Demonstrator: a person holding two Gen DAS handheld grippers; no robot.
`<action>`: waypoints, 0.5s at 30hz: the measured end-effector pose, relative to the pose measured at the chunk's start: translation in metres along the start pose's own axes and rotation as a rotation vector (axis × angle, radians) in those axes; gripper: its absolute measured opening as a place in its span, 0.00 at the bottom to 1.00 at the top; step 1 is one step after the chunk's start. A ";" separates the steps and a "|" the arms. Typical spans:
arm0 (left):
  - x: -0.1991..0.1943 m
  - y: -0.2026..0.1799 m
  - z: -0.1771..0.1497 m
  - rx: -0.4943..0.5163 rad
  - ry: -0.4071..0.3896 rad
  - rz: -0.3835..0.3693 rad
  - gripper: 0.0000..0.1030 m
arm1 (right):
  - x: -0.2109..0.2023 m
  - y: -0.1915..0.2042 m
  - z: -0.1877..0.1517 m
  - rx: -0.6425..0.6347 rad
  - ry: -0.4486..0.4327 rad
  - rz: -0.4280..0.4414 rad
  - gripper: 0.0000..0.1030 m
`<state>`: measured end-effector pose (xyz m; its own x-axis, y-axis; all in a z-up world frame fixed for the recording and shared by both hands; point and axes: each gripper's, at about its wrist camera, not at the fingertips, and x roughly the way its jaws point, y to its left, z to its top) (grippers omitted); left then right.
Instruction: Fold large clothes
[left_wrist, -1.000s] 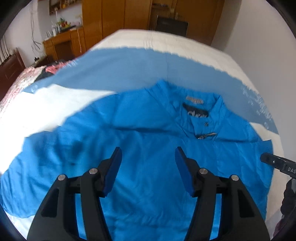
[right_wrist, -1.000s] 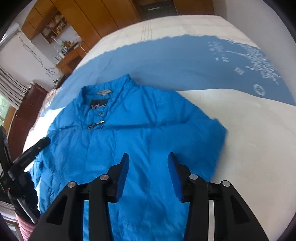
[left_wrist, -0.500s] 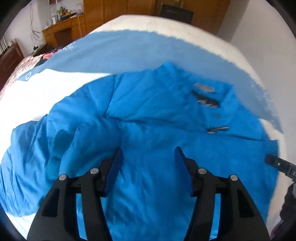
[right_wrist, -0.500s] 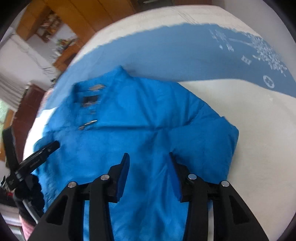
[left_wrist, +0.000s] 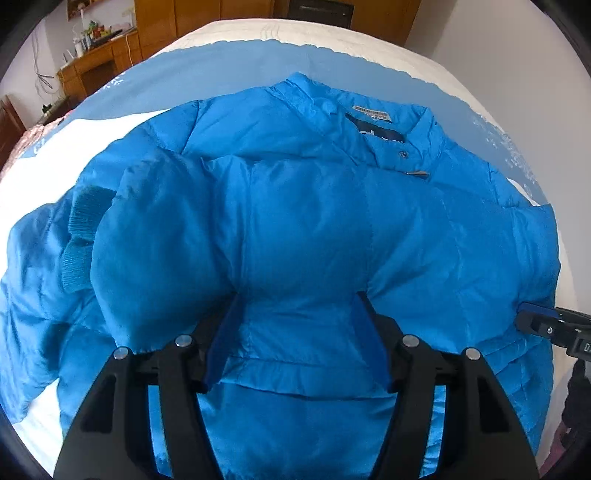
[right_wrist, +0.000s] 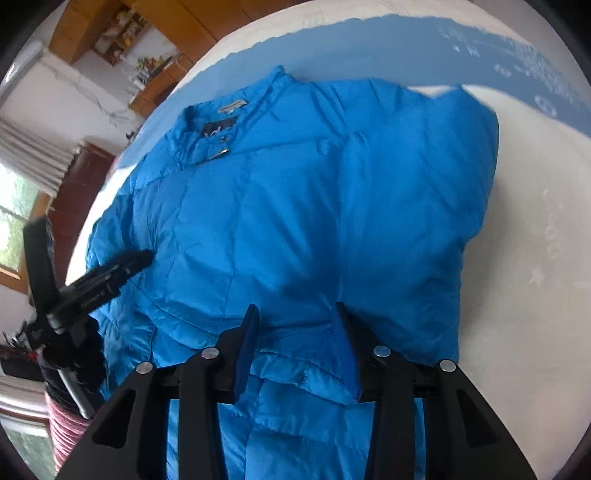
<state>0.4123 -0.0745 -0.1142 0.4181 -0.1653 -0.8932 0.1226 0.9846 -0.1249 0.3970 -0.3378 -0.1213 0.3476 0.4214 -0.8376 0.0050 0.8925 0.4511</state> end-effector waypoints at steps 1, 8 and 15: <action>0.001 0.000 -0.001 -0.003 -0.005 -0.001 0.61 | 0.000 0.001 -0.002 -0.005 -0.007 -0.003 0.39; -0.023 0.009 -0.007 -0.054 -0.022 -0.021 0.63 | -0.017 0.012 -0.006 -0.050 -0.044 0.000 0.45; -0.113 0.102 -0.056 -0.183 -0.179 0.113 0.79 | -0.048 0.007 -0.005 -0.078 -0.123 -0.053 0.50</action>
<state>0.3274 0.0473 -0.0499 0.5739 -0.0452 -0.8177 -0.0915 0.9887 -0.1189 0.3759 -0.3511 -0.0796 0.4608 0.3544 -0.8137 -0.0449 0.9249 0.3775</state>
